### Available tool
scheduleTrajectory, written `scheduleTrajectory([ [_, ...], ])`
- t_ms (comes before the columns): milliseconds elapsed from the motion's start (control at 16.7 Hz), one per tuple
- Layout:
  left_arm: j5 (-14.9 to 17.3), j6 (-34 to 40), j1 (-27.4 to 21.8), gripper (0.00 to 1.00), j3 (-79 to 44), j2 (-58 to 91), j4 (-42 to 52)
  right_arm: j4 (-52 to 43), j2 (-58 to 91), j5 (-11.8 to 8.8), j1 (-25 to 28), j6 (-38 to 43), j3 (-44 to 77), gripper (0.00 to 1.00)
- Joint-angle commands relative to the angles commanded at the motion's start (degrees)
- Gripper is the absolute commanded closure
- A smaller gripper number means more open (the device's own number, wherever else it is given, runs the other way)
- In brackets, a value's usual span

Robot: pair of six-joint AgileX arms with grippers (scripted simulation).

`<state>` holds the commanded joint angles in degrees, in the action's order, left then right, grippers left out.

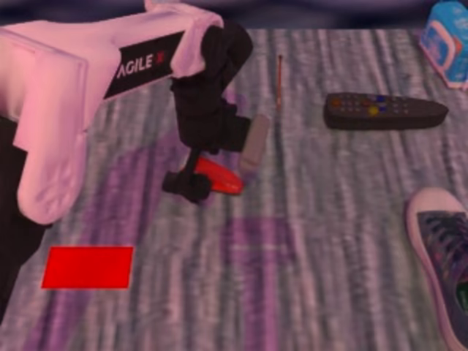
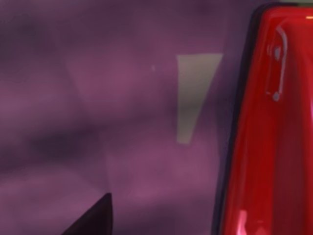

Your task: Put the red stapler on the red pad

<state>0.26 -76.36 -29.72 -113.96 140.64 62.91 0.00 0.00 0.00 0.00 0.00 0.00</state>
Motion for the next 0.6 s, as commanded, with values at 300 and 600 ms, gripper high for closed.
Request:
scheduleTrajectory([
  [300, 0.0, 0.0, 0.0, 0.30, 0.0, 0.0, 0.0, 0.0, 0.0, 0.0, 0.0, 0.0, 0.0, 0.00],
  [600, 0.0, 0.0, 0.0, 0.68, 0.0, 0.0, 0.0, 0.0, 0.0, 0.0, 0.0, 0.0, 0.0, 0.00],
])
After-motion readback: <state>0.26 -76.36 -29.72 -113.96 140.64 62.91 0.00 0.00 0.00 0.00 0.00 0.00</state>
